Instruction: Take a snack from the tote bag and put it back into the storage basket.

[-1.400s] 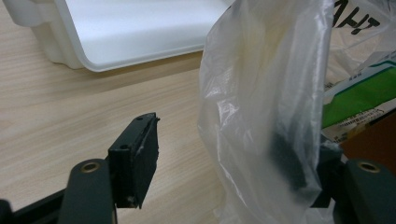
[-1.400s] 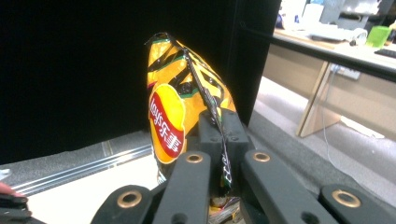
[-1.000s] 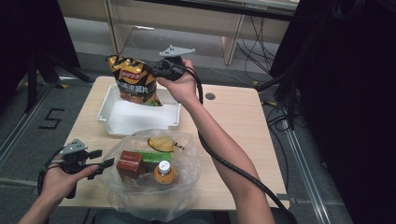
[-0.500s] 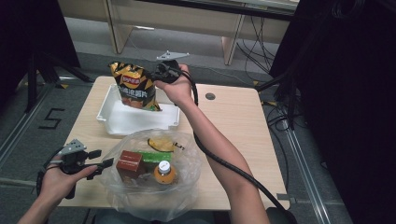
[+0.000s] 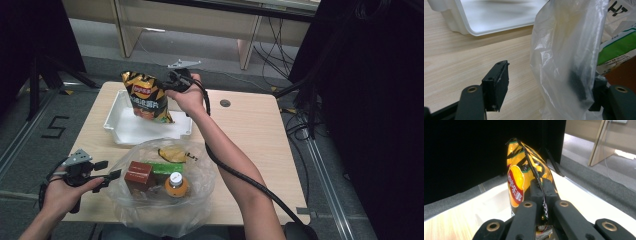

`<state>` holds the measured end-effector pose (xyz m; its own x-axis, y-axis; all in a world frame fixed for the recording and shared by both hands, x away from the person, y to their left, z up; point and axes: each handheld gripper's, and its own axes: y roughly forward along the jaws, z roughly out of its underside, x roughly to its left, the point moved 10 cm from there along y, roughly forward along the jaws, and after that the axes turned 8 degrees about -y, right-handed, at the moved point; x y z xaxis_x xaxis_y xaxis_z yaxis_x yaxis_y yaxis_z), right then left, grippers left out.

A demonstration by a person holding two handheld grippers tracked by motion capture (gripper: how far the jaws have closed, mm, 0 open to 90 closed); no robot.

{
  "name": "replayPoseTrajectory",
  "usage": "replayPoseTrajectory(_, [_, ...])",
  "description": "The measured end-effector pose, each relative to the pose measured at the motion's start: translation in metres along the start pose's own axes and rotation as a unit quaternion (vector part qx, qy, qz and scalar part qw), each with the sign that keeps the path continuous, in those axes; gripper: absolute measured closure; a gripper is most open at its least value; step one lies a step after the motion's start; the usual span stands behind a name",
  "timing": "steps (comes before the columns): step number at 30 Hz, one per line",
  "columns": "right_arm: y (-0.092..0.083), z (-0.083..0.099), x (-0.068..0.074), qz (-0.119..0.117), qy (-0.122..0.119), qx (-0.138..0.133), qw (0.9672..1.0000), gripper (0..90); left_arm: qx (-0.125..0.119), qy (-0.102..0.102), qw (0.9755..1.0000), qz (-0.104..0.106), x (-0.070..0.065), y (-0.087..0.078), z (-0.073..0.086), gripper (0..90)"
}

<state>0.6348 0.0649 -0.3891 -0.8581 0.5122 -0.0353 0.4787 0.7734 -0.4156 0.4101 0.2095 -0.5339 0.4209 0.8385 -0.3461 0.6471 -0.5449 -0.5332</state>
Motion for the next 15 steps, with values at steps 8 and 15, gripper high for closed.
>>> replayPoseTrajectory(8, [0.012,0.015,-0.007,-0.002,0.025,0.011,0.9996,90.0,0.001,0.000,1.0000,0.000,0.000,0.000,0.000,32.8])
replayPoseTrajectory(15, [0.019,0.027,-0.018,0.011,0.031,0.022,0.9992,89.4,0.000,0.000,1.0000,0.001,0.000,0.000,0.000,32.8])
